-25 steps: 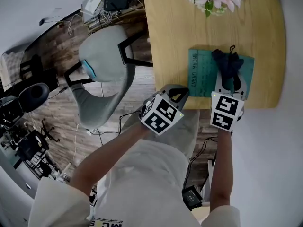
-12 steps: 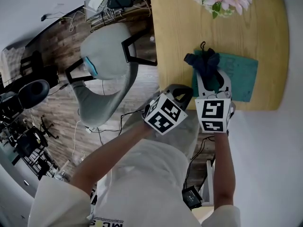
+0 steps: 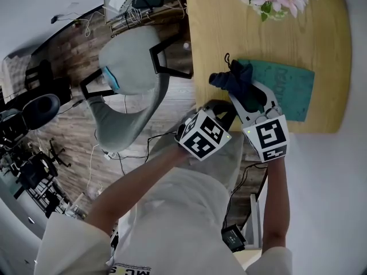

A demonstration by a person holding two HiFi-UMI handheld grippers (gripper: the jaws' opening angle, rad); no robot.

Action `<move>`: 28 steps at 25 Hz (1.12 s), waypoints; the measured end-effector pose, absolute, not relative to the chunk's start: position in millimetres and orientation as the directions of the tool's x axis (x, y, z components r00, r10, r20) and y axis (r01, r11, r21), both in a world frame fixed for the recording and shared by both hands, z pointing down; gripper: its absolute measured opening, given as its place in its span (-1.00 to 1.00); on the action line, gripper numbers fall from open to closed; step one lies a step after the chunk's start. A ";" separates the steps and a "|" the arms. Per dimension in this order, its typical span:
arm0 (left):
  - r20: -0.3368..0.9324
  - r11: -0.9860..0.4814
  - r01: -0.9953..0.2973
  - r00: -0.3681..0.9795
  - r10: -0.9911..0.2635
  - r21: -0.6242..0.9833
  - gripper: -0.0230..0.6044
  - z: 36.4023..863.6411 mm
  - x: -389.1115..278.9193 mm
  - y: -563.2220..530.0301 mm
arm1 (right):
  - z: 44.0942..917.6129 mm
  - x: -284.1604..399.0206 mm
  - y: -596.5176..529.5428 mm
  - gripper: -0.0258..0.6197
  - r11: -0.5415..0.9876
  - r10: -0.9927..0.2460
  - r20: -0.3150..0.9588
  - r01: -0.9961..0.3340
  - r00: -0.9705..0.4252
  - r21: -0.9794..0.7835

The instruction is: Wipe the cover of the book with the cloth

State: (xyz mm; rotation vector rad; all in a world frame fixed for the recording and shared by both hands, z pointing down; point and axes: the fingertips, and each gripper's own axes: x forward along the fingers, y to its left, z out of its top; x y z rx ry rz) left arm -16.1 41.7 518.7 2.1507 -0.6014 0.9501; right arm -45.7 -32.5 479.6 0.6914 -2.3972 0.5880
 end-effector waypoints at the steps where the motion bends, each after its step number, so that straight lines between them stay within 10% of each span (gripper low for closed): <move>1: 0.774 -0.649 -0.643 0.620 -0.128 0.408 -0.89 518.3 -16.4 41.9 | 475.8 -45.6 -30.8 -0.39 0.770 -0.344 0.616 -0.588 -0.708 -0.247; 28: 0.584 -0.751 -0.575 0.746 -0.319 0.324 -0.89 321.8 -7.8 30.1 | 279.3 71.5 13.5 -0.39 0.339 -0.812 0.410 -0.908 -0.414 -0.246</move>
